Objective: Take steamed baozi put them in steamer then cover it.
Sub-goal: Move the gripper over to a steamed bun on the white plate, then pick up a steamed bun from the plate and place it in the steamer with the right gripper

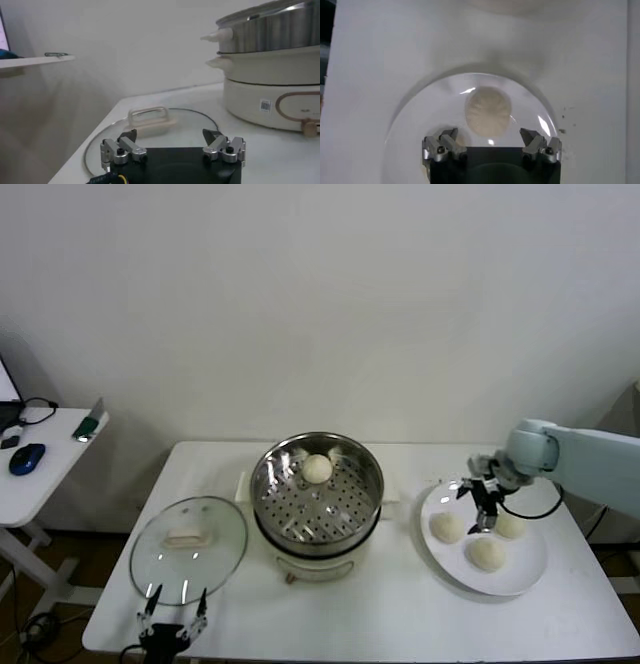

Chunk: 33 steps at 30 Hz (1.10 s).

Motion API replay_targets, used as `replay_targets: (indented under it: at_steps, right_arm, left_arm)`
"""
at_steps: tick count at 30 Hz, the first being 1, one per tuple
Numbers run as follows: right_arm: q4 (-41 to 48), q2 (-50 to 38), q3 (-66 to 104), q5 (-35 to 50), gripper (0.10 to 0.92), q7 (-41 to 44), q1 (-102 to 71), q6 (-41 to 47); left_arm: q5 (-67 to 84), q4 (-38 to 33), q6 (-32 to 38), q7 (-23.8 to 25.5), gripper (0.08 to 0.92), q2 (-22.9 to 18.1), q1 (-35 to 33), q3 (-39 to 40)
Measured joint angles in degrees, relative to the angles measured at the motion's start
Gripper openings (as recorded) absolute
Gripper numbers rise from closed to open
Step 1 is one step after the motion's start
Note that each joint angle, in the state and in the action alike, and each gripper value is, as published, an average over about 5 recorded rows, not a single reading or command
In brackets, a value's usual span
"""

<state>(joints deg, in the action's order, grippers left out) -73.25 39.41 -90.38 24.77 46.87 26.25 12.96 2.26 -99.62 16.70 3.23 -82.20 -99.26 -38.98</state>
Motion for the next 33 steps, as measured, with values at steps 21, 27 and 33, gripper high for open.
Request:
replay_targets:
  at_steps: [21, 27, 33]
  right_arm:
    - [3.2, 3.0, 6.6, -1.3, 0.647, -2.3, -7.8, 3.3]
    - [2.4, 2.4, 5.8, -0.6, 0.645, -1.7, -6.4, 3.3]
    - [0.5, 2.5, 1.8, 1.4, 0.645, -0.4, -0.3, 2.7]
  left_arm:
    - [-0.7, 0.1, 0.1, -0.3, 0.823, 0.1, -0.2, 0.6]
    - [-0.9, -0.2, 0.3, -0.3, 0.823, -0.1, -0.4, 0.9]
    - [-1.0, -0.4, 0.4, -0.4, 0.823, -0.2, -0.5, 1.0]
